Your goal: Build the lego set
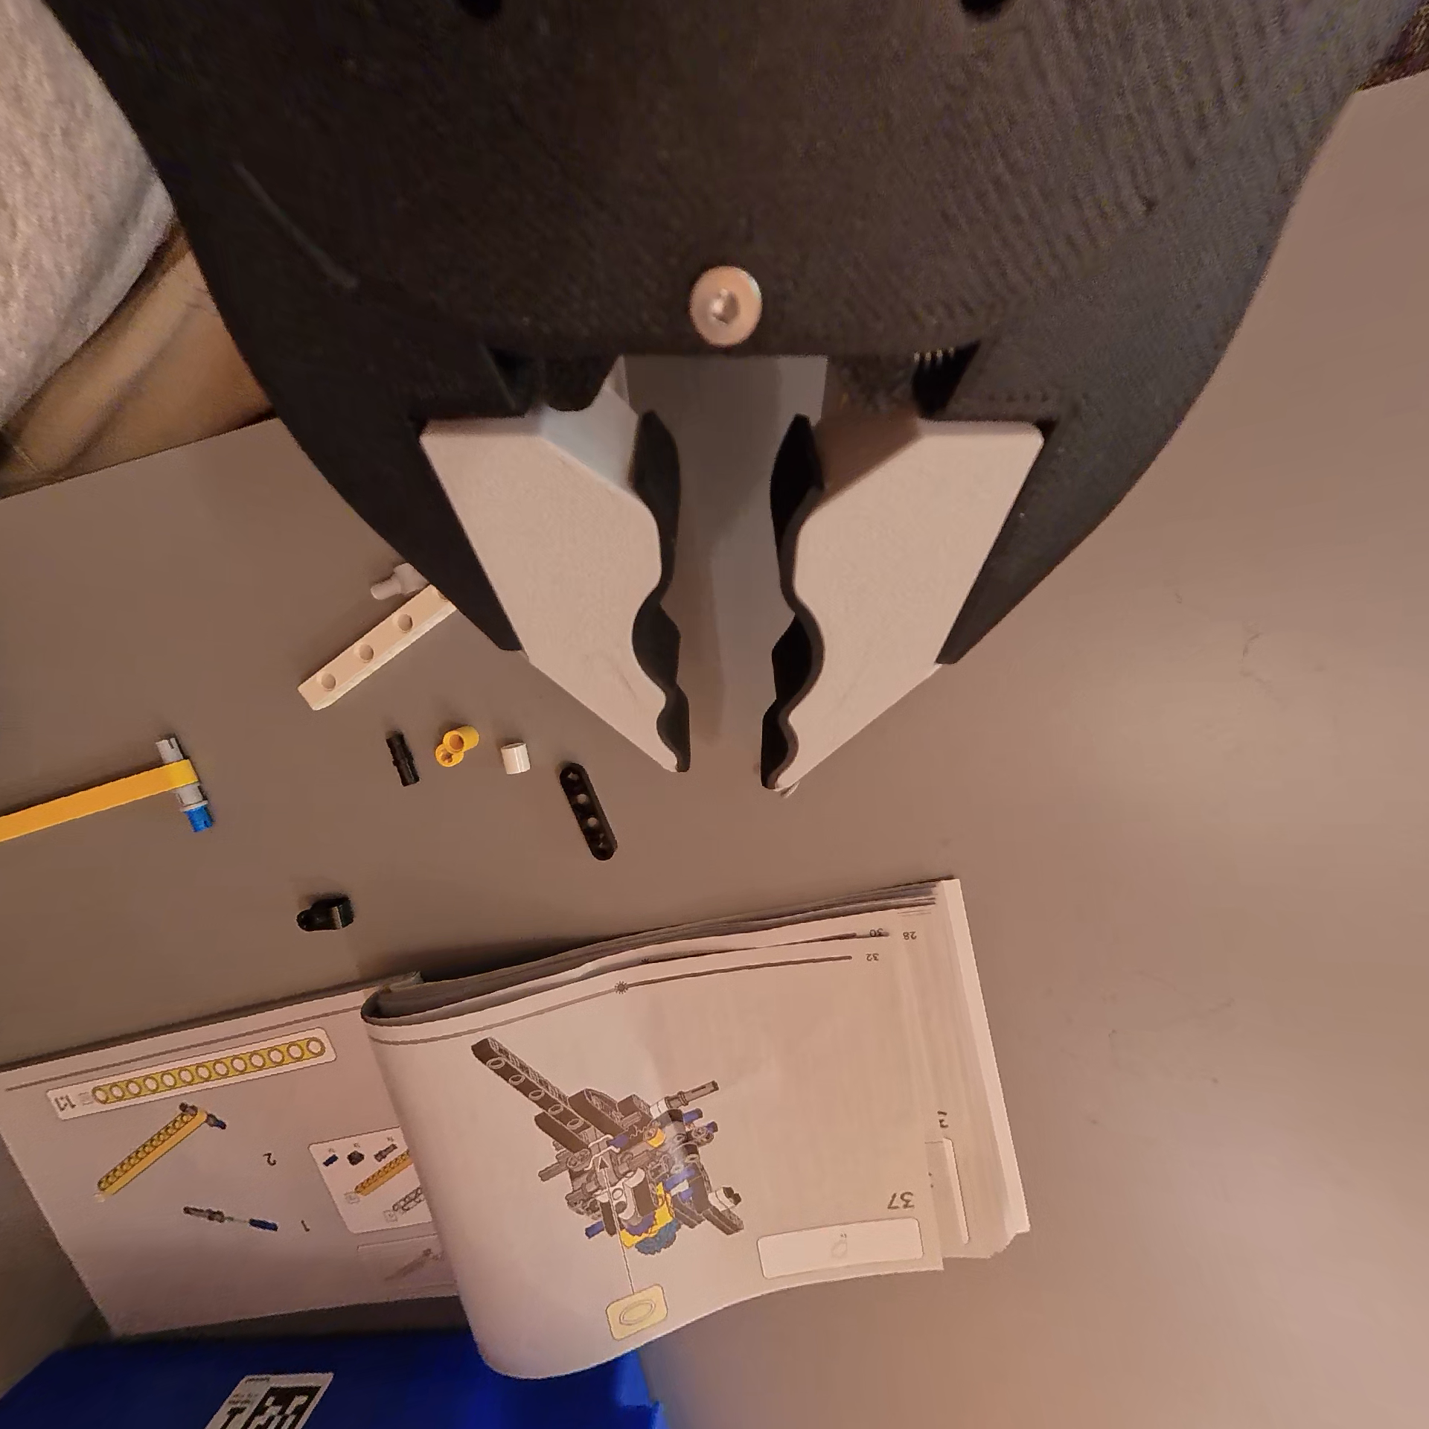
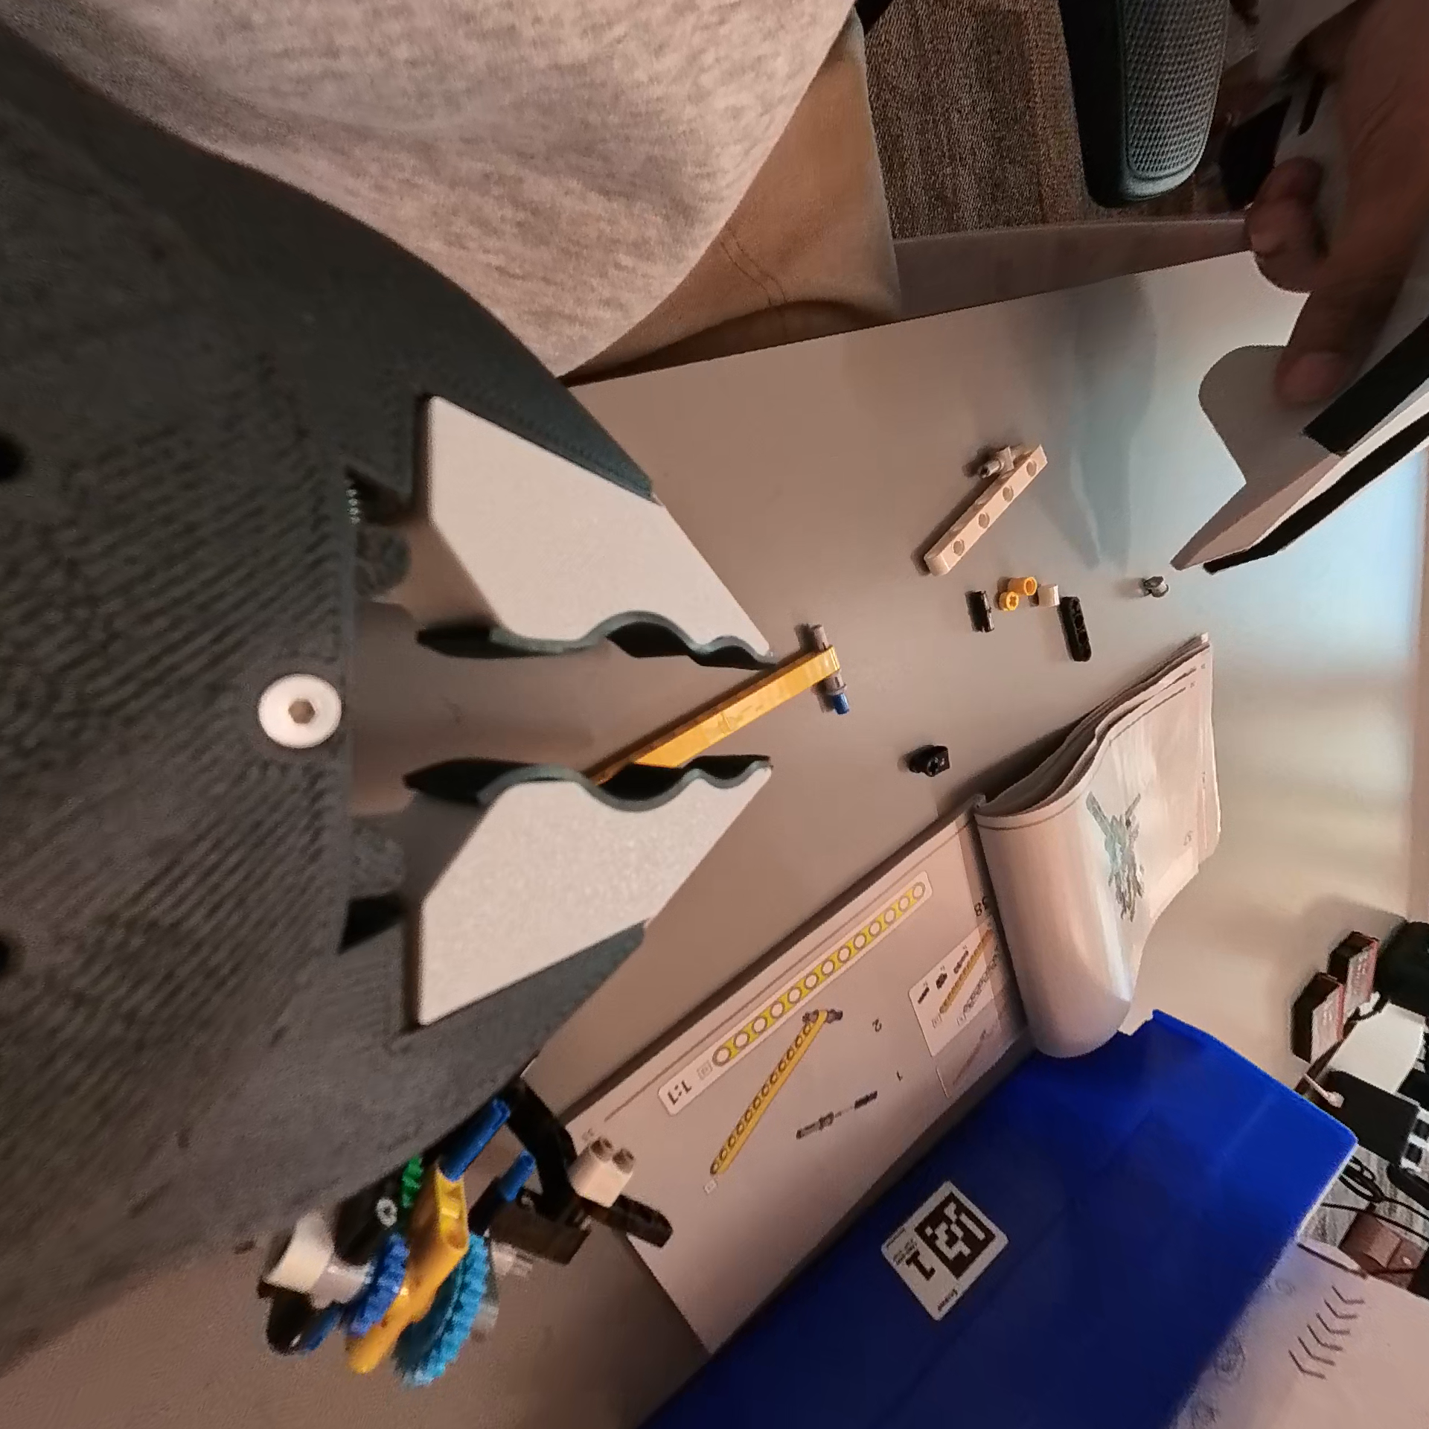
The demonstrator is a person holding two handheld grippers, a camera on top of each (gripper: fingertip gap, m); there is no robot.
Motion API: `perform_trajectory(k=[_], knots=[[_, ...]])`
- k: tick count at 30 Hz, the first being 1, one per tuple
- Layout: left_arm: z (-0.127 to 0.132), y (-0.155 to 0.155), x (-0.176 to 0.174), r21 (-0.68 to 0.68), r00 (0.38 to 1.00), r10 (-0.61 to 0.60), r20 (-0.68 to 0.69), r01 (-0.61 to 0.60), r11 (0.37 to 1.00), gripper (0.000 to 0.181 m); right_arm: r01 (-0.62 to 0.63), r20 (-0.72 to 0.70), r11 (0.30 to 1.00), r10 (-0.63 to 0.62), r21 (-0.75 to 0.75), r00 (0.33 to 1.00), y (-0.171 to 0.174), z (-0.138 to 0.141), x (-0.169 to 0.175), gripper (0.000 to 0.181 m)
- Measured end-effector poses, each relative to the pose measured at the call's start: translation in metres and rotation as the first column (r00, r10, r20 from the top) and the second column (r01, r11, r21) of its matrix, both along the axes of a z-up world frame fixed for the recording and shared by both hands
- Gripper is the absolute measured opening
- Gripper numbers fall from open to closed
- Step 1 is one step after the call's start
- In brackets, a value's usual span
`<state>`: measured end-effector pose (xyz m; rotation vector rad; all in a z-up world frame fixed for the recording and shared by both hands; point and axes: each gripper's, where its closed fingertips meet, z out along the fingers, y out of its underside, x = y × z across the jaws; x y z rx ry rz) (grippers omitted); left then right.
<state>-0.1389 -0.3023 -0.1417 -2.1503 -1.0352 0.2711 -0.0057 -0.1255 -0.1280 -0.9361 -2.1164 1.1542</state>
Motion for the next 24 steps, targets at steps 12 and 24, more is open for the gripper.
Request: perform_trajectory(k=[12,24], knots=[[0.006,0.047,0.105,0.089,0.807,-0.569,0.155,0.562,0.822,0.010,-0.004,-0.001,1.000,0.004,0.000,1.000,-0.002,0.000,0.001,0.021],[-0.015,0.049,0.116,-0.016,0.778,-0.598,0.191,0.612,0.791,0.013,-0.003,-0.005,1.000,0.003,0.002,1.000,-0.002,0.002,0.001,0.021]])
